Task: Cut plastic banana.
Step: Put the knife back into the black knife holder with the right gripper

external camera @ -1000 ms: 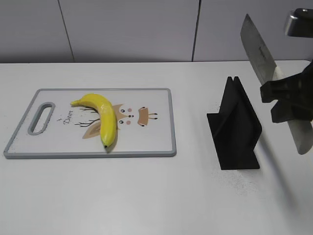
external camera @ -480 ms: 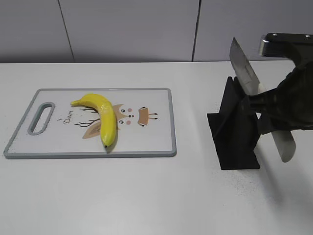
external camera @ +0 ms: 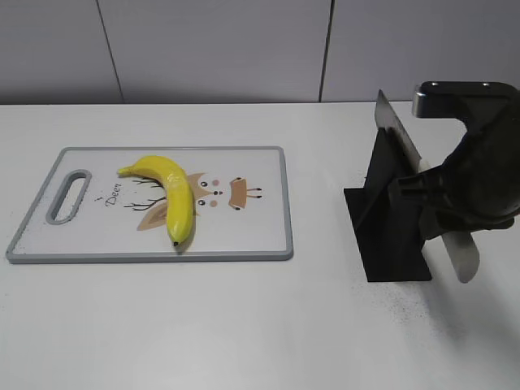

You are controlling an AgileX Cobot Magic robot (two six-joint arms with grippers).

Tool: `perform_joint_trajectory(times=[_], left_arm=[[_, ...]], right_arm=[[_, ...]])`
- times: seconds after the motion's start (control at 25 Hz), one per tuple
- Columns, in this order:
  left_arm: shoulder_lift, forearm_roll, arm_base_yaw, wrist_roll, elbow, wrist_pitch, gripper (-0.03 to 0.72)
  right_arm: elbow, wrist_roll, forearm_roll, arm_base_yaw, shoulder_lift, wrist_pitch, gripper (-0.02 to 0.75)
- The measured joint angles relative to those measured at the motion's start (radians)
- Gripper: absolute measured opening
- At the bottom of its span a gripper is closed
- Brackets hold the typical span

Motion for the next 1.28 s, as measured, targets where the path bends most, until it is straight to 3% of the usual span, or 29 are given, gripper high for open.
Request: perform_joint_trajectory(times=[0.44, 0.68, 0.76, 1.0, 1.28], left_arm=[[0.0, 0.0, 0.0, 0.0, 0.0, 0.0, 0.579], [0.0, 0.0, 0.0, 0.0, 0.0, 0.0, 0.579], [0.0, 0.0, 0.0, 0.0, 0.0, 0.0, 0.579], [0.0, 0.0, 0.0, -0.001, 0.0, 0.0, 0.579], [0.0, 0.0, 0.0, -0.001, 0.0, 0.0, 0.579]], right_arm=[[0.0, 0.0, 0.006, 0.0, 0.005, -0.006, 0.177], [0.0, -0.004, 0.006, 0.0, 0.005, -0.02, 0.531], [-0.005, -0.006, 0.006, 0.0, 0.005, -0.019, 0.586], [-0.066, -0.068, 0.007, 0.0, -0.049, 0.021, 0.606], [-0.056, -0.324, 0.095, 0.0, -0.305, 0.067, 0.593]])
